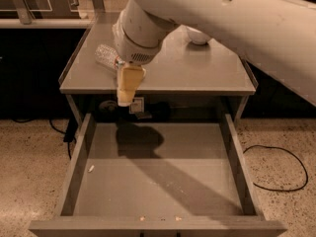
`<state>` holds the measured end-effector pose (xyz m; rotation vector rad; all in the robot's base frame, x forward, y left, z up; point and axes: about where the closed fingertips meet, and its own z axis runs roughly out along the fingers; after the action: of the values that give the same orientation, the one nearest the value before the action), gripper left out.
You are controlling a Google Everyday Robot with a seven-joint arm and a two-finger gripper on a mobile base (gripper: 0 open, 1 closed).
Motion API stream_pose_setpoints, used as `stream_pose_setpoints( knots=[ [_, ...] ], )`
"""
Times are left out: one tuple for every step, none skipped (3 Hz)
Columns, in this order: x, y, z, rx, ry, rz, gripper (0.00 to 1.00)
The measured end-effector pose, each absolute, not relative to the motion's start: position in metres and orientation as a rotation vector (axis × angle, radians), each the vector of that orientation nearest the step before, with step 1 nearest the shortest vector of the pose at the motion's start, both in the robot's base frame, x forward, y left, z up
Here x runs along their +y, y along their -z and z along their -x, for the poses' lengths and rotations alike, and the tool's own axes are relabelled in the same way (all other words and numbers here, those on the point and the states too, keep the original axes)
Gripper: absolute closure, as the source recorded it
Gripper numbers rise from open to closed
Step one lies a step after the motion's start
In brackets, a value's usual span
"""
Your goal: Place water bottle into top drawer
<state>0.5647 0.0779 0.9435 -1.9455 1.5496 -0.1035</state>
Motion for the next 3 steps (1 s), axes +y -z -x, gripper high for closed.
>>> stream_pose_setpoints(
  knots=[
    [0.093,-0.927,-0.617,1.52,0.171,1.97,0.0],
    [0.096,-0.915,-0.671,1.529,0.234,1.993,0.0],
    [0.096,-0.914,-0.672,1.529,0.235,1.994,0.0]
  ],
)
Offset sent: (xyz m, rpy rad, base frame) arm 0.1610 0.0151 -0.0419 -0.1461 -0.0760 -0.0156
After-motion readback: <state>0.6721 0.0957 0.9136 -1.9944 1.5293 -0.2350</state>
